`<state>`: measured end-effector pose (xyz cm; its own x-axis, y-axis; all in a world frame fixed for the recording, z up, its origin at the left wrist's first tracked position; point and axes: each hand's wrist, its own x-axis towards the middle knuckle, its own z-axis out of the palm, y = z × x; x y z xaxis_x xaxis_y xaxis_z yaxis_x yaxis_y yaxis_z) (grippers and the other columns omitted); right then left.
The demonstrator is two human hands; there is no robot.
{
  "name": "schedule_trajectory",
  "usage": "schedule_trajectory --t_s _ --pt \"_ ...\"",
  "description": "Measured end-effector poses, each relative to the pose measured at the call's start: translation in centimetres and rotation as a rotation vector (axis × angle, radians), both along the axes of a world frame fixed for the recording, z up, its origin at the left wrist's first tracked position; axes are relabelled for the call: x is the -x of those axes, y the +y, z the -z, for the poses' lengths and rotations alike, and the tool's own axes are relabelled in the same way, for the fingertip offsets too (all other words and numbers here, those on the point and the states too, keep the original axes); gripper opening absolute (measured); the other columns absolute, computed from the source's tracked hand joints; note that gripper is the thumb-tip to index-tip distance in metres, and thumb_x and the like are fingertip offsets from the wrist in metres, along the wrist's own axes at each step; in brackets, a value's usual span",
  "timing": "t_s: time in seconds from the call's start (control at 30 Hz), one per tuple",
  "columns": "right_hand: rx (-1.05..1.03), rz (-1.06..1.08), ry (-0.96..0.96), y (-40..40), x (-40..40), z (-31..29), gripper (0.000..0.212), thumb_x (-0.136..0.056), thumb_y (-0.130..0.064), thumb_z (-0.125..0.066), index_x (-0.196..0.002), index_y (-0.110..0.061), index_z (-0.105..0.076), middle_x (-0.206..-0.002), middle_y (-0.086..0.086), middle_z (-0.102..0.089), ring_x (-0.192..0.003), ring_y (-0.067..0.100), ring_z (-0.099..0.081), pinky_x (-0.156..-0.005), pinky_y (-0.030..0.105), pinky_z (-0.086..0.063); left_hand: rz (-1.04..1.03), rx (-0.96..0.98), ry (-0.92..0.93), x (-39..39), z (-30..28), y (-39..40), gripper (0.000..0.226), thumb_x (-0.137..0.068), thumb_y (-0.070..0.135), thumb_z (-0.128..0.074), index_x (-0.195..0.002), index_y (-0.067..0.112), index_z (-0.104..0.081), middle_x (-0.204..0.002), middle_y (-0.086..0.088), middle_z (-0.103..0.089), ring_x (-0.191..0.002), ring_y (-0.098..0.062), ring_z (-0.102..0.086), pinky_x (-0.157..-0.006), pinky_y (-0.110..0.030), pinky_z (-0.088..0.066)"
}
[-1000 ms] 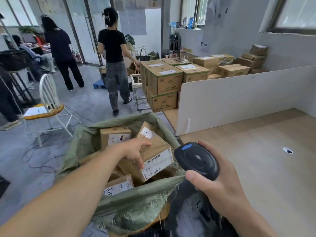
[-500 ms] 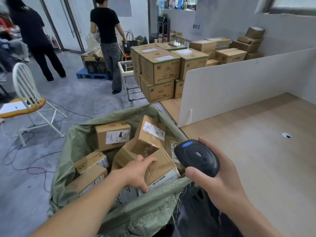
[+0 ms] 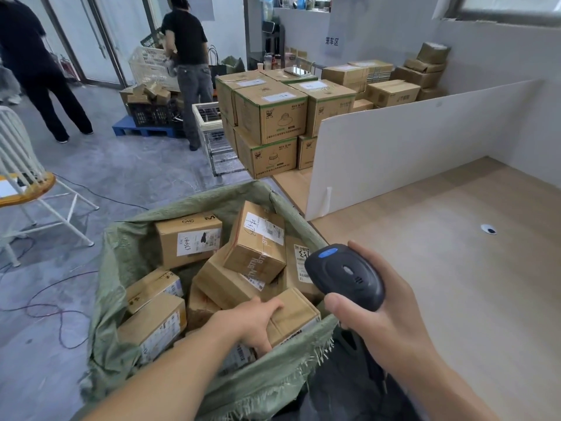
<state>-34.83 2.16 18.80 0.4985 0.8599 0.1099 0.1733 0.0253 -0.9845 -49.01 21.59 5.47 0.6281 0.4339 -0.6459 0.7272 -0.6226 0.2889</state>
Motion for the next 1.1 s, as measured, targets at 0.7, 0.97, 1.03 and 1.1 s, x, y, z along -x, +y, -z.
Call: schedule_trajectory --t_s 0.7,0.97,1.03,1.1 --pt "-0.016 0.061 -0.023 -3.6 -1.0 -0.1 0.068 -0.063 -0.026 -0.088 -0.122 -0.046 -0.061 -0.112 -0.018 -0.075 -0.097 0.011 -0.075 -0.07 0.024 -0.059 -0.248 0.071 -0.24 -1.4 2.2 1.3 0.105 -0.07 0.086 -0.059 -0.157 0.037 -0.027 -0.163 -0.008 -0.024 -0.146 -0.027 -0.036 -0.119 -0.045 -0.033" --pt "-0.068 0.099 -0.012 -7.4 -1.9 -1.4 0.08 -0.054 -0.045 -0.087 -0.129 -0.039 -0.059 -0.113 -0.015 -0.075 -0.1 0.013 -0.075 -0.074 0.032 -0.062 -0.306 -0.056 -0.272 -2.9 -1.1 1.1 0.066 -0.099 0.059 -0.045 -0.154 0.021 -0.039 -0.157 -0.01 -0.037 -0.14 -0.027 -0.043 -0.117 -0.045 -0.035" --pt "-0.071 0.118 -0.025 -9.3 -2.4 -1.7 0.083 -0.053 -0.046 -0.086 -0.131 -0.037 -0.058 -0.113 -0.016 -0.074 -0.1 0.014 -0.075 -0.074 0.033 -0.063 -0.276 -0.143 -0.311 -4.2 -3.0 -0.3 0.063 -0.1 0.057 -0.045 -0.151 0.02 -0.043 -0.153 -0.009 -0.042 -0.136 -0.026 -0.046 -0.114 -0.046 -0.039" --pt "-0.082 0.145 -0.034 -11.7 -3.0 -2.0 0.085 -0.053 -0.046 -0.085 -0.133 -0.034 -0.058 -0.113 -0.016 -0.074 -0.097 0.014 -0.075 -0.07 0.03 -0.06 -0.221 -0.228 -0.353 -6.0 -5.2 -2.7 0.063 -0.1 0.056 -0.046 -0.151 0.02 -0.044 -0.152 -0.009 -0.042 -0.135 -0.027 -0.046 -0.113 -0.046 -0.039"
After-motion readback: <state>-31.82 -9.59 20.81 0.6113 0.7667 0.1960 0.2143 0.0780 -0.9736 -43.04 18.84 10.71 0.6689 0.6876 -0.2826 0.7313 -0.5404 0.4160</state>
